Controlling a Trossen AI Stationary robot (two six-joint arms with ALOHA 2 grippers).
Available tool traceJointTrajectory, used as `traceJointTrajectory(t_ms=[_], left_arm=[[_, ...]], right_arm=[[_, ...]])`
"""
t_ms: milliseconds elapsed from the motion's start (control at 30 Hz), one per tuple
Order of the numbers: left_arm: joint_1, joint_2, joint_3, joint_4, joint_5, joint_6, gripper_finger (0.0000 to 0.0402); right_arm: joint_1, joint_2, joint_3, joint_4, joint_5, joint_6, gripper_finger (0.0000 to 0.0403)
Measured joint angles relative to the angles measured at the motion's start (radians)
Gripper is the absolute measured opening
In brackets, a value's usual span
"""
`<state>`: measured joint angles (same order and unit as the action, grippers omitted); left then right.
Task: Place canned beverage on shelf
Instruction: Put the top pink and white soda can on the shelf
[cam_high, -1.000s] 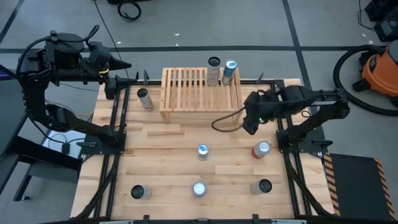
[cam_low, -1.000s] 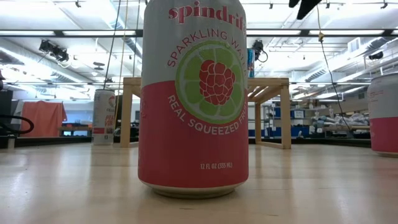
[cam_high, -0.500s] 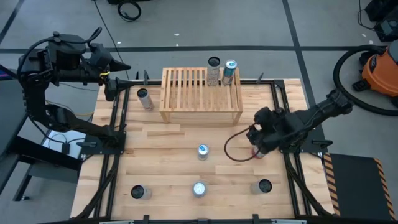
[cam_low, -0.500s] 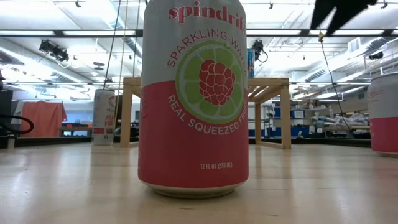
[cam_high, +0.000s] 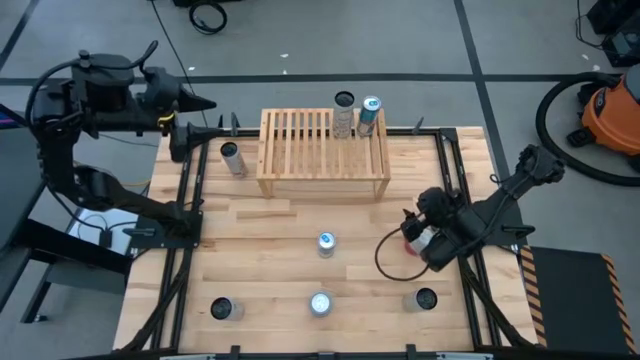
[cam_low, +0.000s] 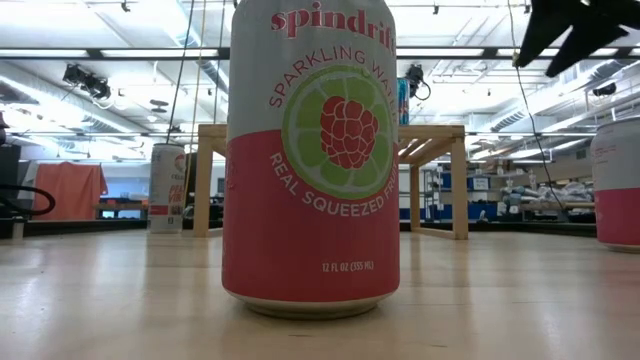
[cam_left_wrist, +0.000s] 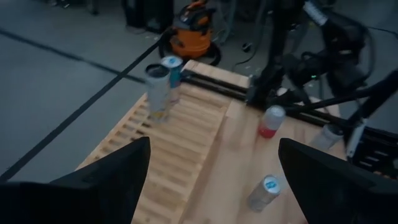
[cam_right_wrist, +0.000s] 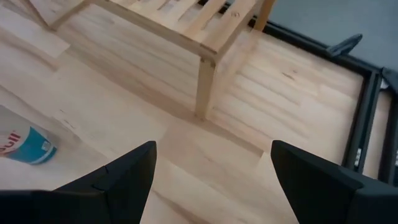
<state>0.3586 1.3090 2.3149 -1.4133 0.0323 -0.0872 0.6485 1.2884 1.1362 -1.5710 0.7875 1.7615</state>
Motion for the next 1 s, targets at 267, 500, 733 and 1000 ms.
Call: traceJointTrajectory(t_ms=[267,500,733,1000], left_arm=[[-0.057,0.021,-0.001,0.005,0.000,0.021,0.0357],[-0.060,0.036,-0.001,0.002,0.000,0.021,0.0357],[-0.060,0.060,-0.001,0.005,0.000,-0.006,0.0357],[-0.060,0.078,-0.001,0.007,0.000,-0.012,0.0357]], right_arm=[[0.062,-0.006,-0.023,0.001,-0.148,0.059,0.0327],[0.096,-0.049,-0.023,0.000,-0.356,-0.066,0.0327],[0.105,-0.085,-0.023,0.016,-0.435,-0.162,0.0327],[0.105,-0.059,-0.022,0.040,-0.408,-0.214,0.0327]])
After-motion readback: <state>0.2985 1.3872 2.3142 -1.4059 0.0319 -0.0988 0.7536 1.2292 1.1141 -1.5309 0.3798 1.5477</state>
